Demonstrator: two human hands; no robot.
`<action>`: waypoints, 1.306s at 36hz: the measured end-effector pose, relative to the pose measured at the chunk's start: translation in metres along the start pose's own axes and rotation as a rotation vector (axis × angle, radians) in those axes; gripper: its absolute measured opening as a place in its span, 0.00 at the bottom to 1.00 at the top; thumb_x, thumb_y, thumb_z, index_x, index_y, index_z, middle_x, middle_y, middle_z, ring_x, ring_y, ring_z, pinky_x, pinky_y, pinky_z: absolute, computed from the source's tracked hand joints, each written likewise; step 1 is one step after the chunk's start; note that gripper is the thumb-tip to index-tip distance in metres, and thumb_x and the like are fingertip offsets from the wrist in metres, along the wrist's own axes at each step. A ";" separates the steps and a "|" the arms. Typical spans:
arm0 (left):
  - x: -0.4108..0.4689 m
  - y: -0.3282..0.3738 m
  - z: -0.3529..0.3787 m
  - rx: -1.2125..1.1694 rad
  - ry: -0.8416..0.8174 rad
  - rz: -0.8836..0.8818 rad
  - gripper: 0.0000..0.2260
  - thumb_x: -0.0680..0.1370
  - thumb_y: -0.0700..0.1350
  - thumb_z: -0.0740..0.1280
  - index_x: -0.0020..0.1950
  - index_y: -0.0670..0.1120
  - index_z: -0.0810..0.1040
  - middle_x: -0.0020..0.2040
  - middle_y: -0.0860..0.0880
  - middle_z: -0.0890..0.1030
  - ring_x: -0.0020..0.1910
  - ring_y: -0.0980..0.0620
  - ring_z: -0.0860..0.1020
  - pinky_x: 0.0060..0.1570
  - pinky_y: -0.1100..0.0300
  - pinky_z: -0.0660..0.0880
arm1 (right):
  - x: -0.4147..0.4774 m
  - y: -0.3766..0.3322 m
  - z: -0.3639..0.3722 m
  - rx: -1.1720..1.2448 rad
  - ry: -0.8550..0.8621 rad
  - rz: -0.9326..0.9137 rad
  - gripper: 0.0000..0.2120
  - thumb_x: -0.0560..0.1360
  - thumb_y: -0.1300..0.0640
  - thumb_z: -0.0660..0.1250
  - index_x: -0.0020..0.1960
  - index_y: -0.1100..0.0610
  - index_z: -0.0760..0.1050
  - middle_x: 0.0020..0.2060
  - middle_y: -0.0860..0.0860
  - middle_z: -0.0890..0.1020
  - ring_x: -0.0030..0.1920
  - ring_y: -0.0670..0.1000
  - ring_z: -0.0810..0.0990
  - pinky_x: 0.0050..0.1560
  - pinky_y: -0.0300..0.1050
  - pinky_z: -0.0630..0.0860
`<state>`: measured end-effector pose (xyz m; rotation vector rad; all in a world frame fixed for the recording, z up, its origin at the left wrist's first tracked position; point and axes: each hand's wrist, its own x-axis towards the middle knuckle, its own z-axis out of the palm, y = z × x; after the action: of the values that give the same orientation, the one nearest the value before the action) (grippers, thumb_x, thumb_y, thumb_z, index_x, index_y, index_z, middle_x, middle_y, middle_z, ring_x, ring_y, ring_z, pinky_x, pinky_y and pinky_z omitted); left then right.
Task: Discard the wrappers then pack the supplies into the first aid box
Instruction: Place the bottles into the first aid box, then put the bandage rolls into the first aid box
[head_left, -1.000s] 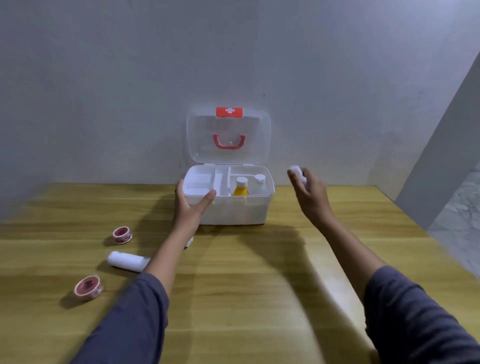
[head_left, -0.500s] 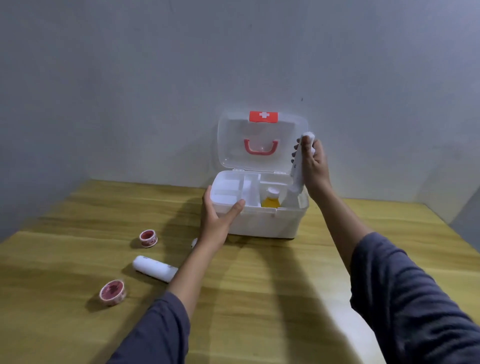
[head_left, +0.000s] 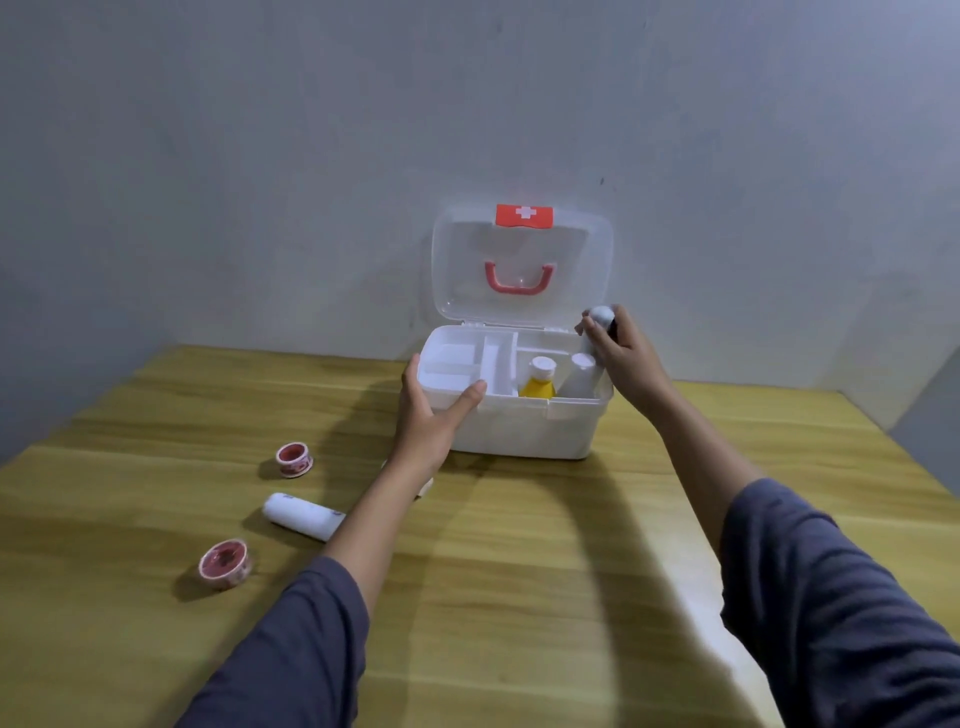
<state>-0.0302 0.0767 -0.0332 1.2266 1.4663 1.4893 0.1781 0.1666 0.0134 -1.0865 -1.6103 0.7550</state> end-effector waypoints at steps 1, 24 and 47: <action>0.000 0.000 0.000 0.005 -0.002 -0.002 0.40 0.72 0.55 0.70 0.76 0.53 0.50 0.76 0.52 0.57 0.75 0.53 0.57 0.70 0.57 0.59 | -0.002 0.001 -0.002 0.000 -0.003 0.004 0.04 0.78 0.56 0.60 0.52 0.55 0.70 0.49 0.55 0.78 0.48 0.49 0.74 0.41 0.33 0.71; 0.002 -0.004 -0.004 0.026 -0.035 -0.017 0.40 0.72 0.59 0.69 0.76 0.56 0.48 0.77 0.52 0.57 0.75 0.51 0.57 0.70 0.55 0.60 | -0.049 0.003 -0.009 -0.122 -0.084 0.100 0.16 0.78 0.60 0.57 0.64 0.58 0.72 0.58 0.52 0.79 0.61 0.52 0.76 0.57 0.43 0.70; -0.038 0.006 -0.085 0.673 -0.014 0.166 0.30 0.79 0.57 0.58 0.77 0.48 0.52 0.78 0.47 0.57 0.76 0.49 0.57 0.74 0.50 0.56 | -0.063 -0.009 0.002 -0.151 -0.012 0.174 0.15 0.79 0.56 0.50 0.59 0.52 0.72 0.50 0.52 0.78 0.54 0.56 0.76 0.56 0.54 0.73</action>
<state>-0.0976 0.0133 -0.0252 1.7751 1.9790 1.1026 0.1786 0.1050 -0.0039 -1.3466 -1.6180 0.7630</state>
